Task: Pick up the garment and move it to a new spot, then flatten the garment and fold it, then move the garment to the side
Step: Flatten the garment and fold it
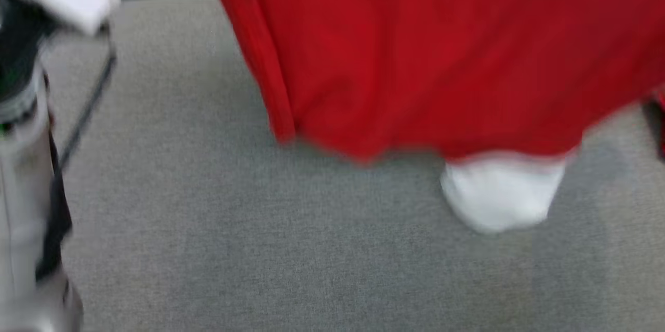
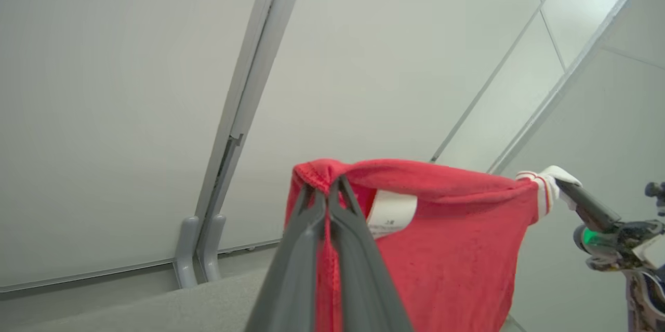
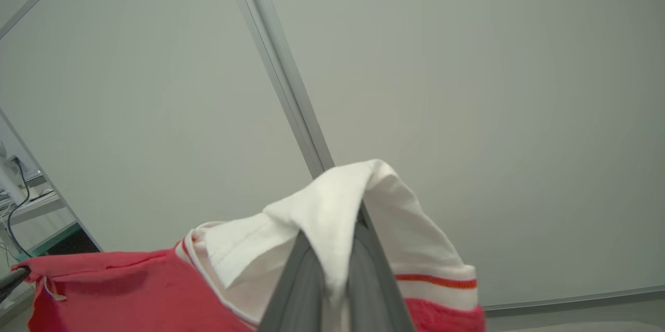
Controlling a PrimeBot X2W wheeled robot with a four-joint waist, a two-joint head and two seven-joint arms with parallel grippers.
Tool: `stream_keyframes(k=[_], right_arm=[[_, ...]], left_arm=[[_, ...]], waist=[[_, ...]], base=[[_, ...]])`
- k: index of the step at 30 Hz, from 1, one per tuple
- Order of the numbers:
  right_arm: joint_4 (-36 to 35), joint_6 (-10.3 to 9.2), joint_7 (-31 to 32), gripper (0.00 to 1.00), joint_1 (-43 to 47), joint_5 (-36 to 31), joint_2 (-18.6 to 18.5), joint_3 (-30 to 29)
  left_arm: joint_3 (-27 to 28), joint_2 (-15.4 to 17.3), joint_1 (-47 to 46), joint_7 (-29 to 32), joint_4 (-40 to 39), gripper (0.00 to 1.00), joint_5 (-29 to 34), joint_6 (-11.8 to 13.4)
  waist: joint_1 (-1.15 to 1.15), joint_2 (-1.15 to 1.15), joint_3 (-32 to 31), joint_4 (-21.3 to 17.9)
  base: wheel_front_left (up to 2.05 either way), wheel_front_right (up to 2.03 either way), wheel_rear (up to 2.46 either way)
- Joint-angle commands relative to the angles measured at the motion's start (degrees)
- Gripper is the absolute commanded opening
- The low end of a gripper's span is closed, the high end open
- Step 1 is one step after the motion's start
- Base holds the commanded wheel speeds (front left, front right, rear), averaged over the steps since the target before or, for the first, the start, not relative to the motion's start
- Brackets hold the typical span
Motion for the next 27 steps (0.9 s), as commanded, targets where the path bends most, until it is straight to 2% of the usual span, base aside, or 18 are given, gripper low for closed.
stream_keyframes(k=[1, 4, 8, 12, 16, 20, 23, 27], right_arm=[[1.78, 0.01, -1.25, 0.00, -2.92, -1.60, 0.52, 0.10], [10.54, 0.01, -5.10, 0.00, -14.76, -7.76, 2.76, 1.51], [20.33, 0.01, -12.07, 0.00, -26.27, -14.63, 4.35, 3.11], [28.50, 0.01, -18.68, 0.00, -28.93, -16.92, 5.52, 4.94], [33.79, 0.01, -23.99, 0.00, -22.55, -14.72, 5.28, 7.23], [34.56, 0.01, -28.42, 0.00, -12.02, -9.54, 3.61, 11.85], [31.82, 0.01, -31.29, 0.00, -3.38, -3.77, 1.99, 14.35], [25.52, 0.01, -34.20, 0.00, 8.44, 3.41, -0.18, 16.27]], left_arm=[[0.05, -0.30, -3.22, -1.30, 2.45, 0.00, 1.14, 0.02], [-1.29, -2.01, -15.40, -6.05, 14.28, 0.00, 5.04, -0.65], [-3.64, -4.63, -27.75, -15.46, 27.04, 0.00, 9.57, -4.74], [-5.52, -6.54, -31.71, -25.85, 38.08, 0.00, 12.93, -8.69], [-7.38, -7.92, -27.41, -33.43, 47.10, 0.00, 13.49, -11.96], [-9.53, -8.62, -20.11, -38.03, 52.09, 0.00, 11.78, -14.05], [-12.27, -8.75, -12.50, -40.51, 51.38, 0.00, 10.63, -14.57], [-16.86, -6.79, -1.56, -42.60, 44.58, 0.00, 7.36, -14.57]], waist=[[0.00, 0.00, 6.46, 0.98], [0.00, 0.00, 10.90, 1.19], [0.00, 0.00, 15.89, 2.05], [0.00, 0.00, 19.43, 2.82], [0.00, 0.00, 20.31, 3.82], [0.00, 0.00, 19.02, 4.39], [0.00, 0.00, 17.25, 4.84], [0.00, 0.00, 13.62, 4.90]], base=[[0.00, 0.00, 0.00], [0.00, 0.00, 0.00], [0.00, 0.00, 0.00], [0.00, 0.00, 0.00], [0.00, 0.00, 0.00], [0.00, 0.00, 0.00], [0.00, 0.00, 0.00], [0.00, 0.00, 0.00]])
